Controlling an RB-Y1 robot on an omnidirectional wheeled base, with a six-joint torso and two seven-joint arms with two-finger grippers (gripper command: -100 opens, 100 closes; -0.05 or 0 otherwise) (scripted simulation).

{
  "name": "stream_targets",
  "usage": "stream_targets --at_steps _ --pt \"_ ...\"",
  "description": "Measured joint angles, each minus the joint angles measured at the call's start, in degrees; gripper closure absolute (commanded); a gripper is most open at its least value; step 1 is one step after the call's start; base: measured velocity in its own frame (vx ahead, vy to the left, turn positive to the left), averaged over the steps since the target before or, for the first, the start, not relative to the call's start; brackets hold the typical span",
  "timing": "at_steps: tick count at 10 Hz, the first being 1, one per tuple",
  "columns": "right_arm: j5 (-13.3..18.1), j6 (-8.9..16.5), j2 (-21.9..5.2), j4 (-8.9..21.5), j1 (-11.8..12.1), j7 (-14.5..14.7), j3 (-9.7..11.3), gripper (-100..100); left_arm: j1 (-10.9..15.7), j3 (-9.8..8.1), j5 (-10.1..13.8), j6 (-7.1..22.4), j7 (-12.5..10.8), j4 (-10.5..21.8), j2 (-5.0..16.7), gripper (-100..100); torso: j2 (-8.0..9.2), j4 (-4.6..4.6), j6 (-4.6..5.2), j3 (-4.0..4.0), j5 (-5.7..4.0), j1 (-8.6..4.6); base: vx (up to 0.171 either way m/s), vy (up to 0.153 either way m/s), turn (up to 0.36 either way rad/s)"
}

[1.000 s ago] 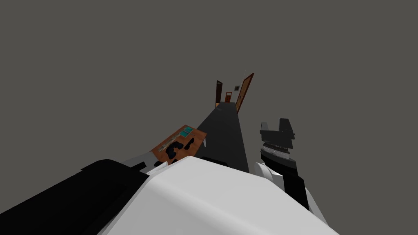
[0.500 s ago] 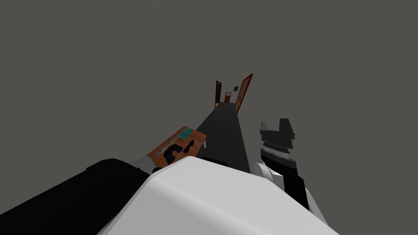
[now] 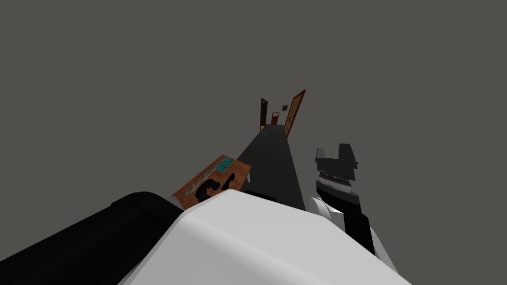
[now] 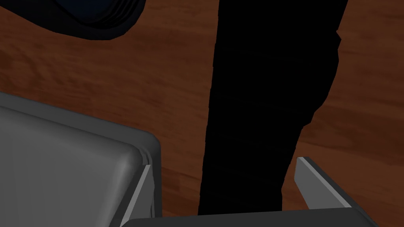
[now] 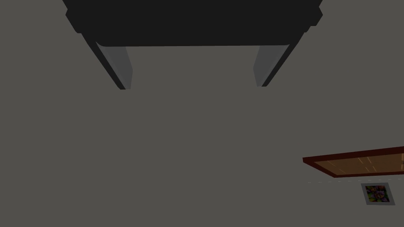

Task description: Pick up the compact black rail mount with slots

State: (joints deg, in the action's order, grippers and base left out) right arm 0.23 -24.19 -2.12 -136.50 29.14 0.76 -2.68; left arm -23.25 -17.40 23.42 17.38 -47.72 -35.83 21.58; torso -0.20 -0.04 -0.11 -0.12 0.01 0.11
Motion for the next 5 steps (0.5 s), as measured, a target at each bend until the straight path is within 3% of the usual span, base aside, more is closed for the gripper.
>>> stream_targets --at_steps 2,3,4,5 --pt "0.0 0.0 0.0 0.0 0.0 0.0 0.0 0 -1.91 2.58 -0.06 -2.25 -2.8 -0.08 -0.37 -100 0.02 0.0 0.01 0.01 0.0 0.06 0.074 0.071 -0.041" --pt "0.0 0.0 0.0 0.0 0.0 0.0 0.0 0 -2.34 4.86 1.96 -4.18 -3.26 1.36 0.08 -100 0.09 0.01 0.01 0.04 0.01 0.06 0.068 0.076 -0.038" --pt "0.0 0.0 0.0 0.0 0.0 0.0 0.0 0 -3.9 6.29 1.67 -5.82 -4.66 0.98 -0.45 -100 0.09 0.02 0.0 0.05 0.01 0.08 0.075 0.059 -0.029" --pt "0.0 0.0 0.0 0.0 0.0 0.0 0.0 0 -4.35 8.41 2.87 -7.4 -5.59 1.89 -0.23 -100 0.07 0.02 0.02 0.03 0.01 0.03 0.097 0.054 -0.063"
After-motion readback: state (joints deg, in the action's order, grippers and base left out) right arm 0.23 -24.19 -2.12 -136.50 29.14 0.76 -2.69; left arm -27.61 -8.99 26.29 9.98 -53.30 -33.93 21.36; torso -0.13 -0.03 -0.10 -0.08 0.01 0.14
